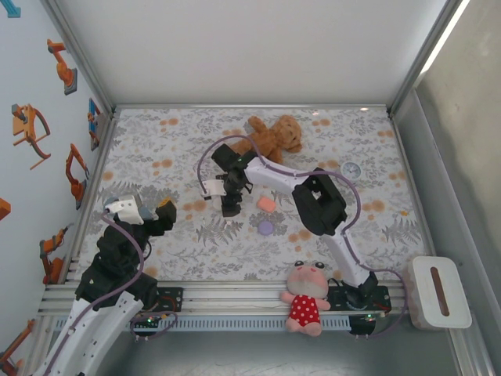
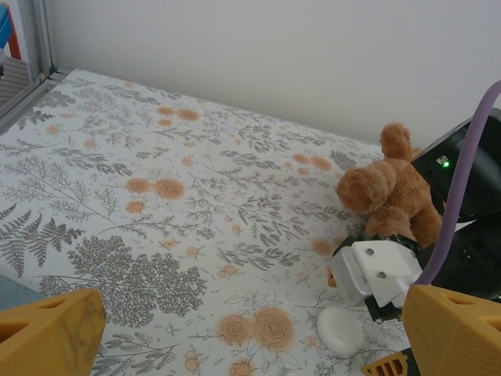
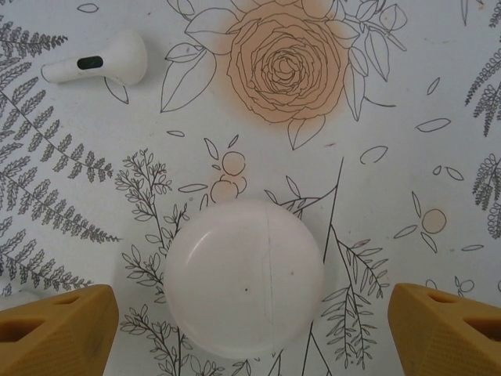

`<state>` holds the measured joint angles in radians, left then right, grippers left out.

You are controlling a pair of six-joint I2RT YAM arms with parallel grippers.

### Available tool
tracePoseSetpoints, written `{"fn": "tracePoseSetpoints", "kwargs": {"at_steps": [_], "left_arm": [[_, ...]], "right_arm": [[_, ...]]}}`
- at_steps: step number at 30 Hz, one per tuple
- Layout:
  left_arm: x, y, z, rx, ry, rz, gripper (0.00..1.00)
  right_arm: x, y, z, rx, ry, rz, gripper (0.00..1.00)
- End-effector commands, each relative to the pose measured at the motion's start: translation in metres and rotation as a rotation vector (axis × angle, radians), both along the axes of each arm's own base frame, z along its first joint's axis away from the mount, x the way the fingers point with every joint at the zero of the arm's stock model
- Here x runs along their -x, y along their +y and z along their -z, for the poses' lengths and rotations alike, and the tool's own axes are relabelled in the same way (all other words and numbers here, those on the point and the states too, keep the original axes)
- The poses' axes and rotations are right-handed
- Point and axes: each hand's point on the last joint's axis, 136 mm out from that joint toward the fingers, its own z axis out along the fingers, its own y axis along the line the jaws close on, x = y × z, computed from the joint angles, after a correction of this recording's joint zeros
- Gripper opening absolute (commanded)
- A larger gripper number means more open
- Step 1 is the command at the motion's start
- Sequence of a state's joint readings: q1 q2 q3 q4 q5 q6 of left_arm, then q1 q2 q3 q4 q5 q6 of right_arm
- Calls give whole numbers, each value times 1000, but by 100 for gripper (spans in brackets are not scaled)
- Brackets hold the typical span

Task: Insert wireless bluetooth earbuds into charging case

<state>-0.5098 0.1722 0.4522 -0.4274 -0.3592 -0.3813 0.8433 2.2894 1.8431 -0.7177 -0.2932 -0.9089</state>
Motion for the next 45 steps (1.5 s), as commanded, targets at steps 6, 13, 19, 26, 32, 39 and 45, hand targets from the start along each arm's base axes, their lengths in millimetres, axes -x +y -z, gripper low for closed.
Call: {"fn": "tracePoseSetpoints", "kwargs": {"at_steps": [6,13,19,26,32,39,45], "left_arm": [[2,5,-9,18,-22,-20,96],[3,6,-8,11,-18,-26,96],[3,6,-8,12,-19,-27,96],[3,7,-8,14,-17,-28,96],[4,7,-6,13,-11,-29,96],[5,5,-8,25,-13,-16,96],[6,-4,-18,54,-34,35,96]], "right_arm": [[-4,2,7,37,9,3,79],[-3,0,13,66,13,-12,71],[-3,-1,20,83,10,-22,63],[1,5,16,56,20,-22,56],[-2,10,-5,-16,-23,0,52],[-8,9,-47,-161,-106,46,50],[-9,-9,-97,-258,-211,107,50]]}}
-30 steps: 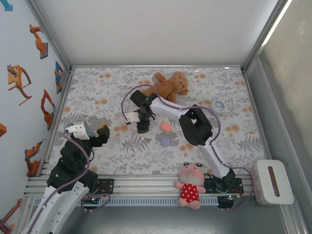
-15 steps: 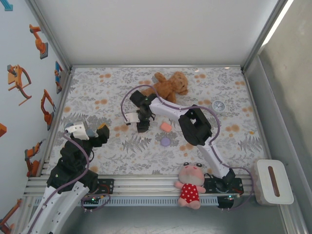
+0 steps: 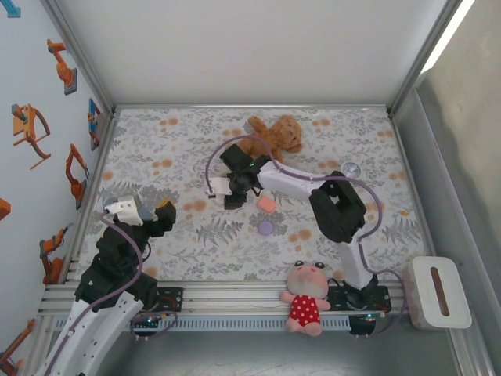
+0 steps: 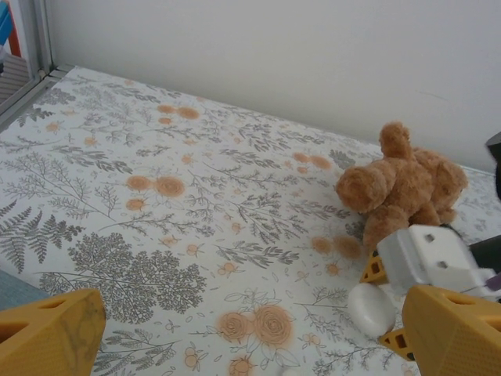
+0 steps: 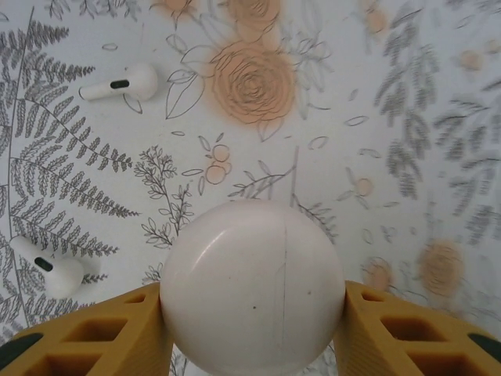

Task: Insert wireless bluetooth earbuds into charging case

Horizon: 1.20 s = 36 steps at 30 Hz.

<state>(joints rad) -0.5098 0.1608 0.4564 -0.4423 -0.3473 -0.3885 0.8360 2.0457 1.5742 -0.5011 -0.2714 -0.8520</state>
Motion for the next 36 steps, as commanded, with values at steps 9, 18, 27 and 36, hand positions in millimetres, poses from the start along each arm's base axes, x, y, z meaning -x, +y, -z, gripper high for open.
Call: {"fn": "tracePoseSetpoints", "kwargs": {"at_steps": [9,18,27,36], "left_arm": [[-2,-47,-42,126,-37,230,98],[1,-129,-95,250,-23,651,89],[9,-188,-113,300,60,910,80],[11,-229,-119,295,93,1024,72]], "right_arm": [[6,-37,-136,-293,-277,142,50],[39,-78,-195,-419,-353,194,50],[70,-112,-223,-481,-379,212,50],[85,-126,-223,-501,-348,231,48]]}}
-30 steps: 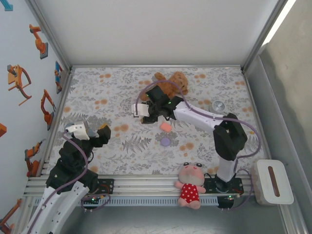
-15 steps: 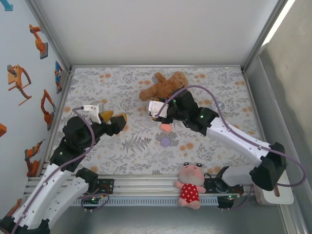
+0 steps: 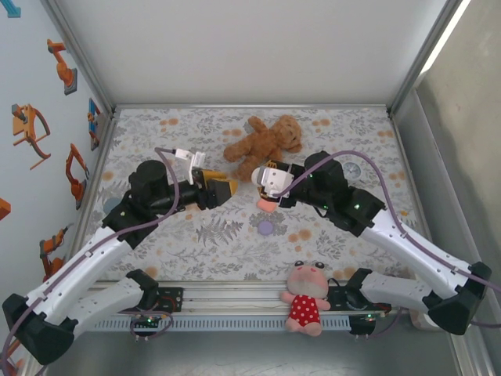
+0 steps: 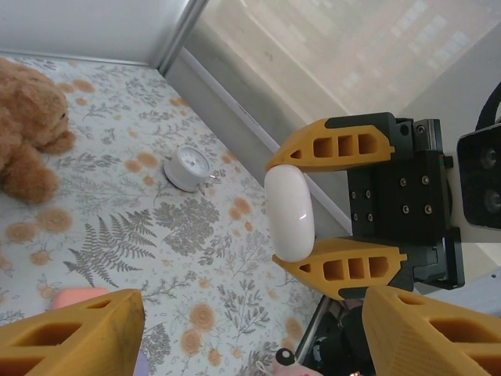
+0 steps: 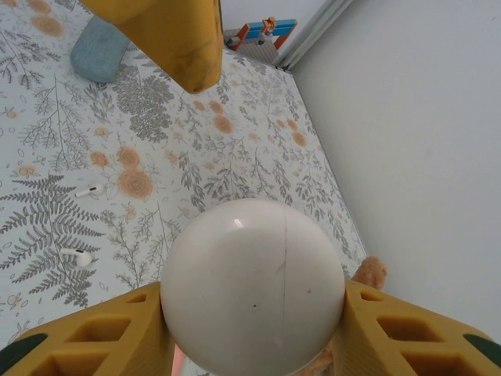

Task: Insert wireless bluetooth earbuds into charging case

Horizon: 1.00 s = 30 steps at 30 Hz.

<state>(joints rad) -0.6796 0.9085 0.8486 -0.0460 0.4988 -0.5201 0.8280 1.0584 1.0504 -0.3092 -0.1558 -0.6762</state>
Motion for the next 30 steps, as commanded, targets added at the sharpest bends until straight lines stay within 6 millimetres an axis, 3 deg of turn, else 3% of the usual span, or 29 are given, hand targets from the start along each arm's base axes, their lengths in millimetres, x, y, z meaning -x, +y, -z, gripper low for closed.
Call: {"fn": "tracePoseSetpoints", "kwargs": {"at_steps": [1,17,30], "left_arm": [[5,-13,-25,47,-44,56,71],[-1,-68,-8,48,63,151,66],[2,-81,2,42,113,199,46]], "right_arm": [[7,-6,0,-23,31,9,48],[9,-6,0,-61,37,17,47],[1,-9,4,-40,26,57,47]]}}
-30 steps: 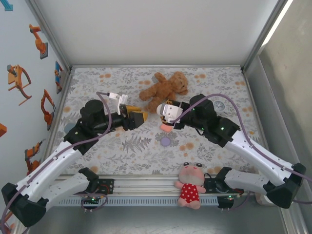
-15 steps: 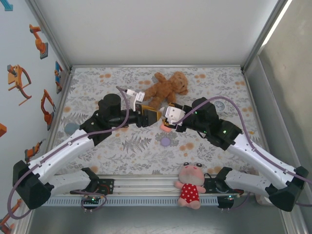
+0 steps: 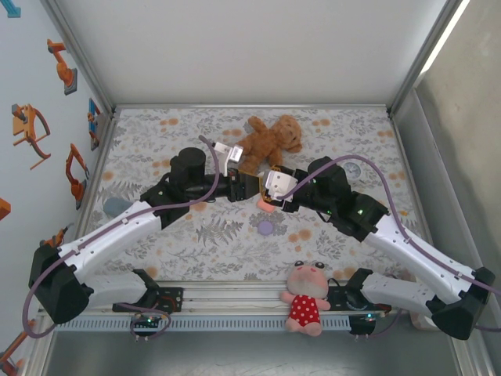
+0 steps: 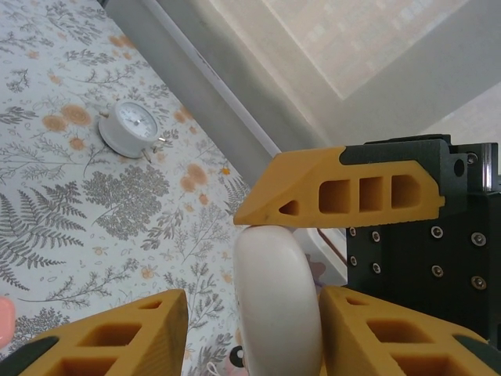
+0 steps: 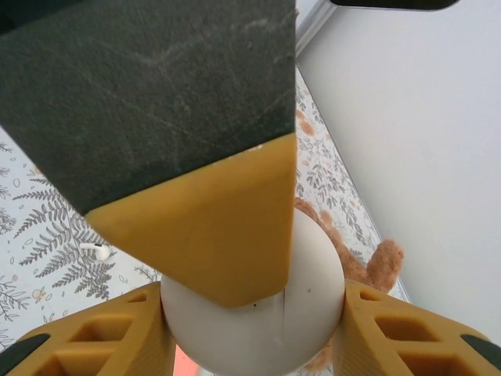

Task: Insert wireless bluetooth earbuds into charging case

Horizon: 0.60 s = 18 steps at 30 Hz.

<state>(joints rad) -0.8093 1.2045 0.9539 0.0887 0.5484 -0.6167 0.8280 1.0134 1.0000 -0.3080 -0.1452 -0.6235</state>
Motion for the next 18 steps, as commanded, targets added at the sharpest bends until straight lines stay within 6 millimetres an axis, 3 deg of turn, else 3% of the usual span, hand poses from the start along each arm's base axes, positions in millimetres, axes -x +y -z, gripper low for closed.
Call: {"fn": "tracePoseSetpoints", "kwargs": {"at_steps": [1,18], "left_arm": [[6,-6,-18,48,-21,40,46],[8,-8,-10,17,-15,53,25]], "right_arm": [[-6,0,-4,-16,-13,33,47],[-12,3,-2,-20,-9,46,47]]}}
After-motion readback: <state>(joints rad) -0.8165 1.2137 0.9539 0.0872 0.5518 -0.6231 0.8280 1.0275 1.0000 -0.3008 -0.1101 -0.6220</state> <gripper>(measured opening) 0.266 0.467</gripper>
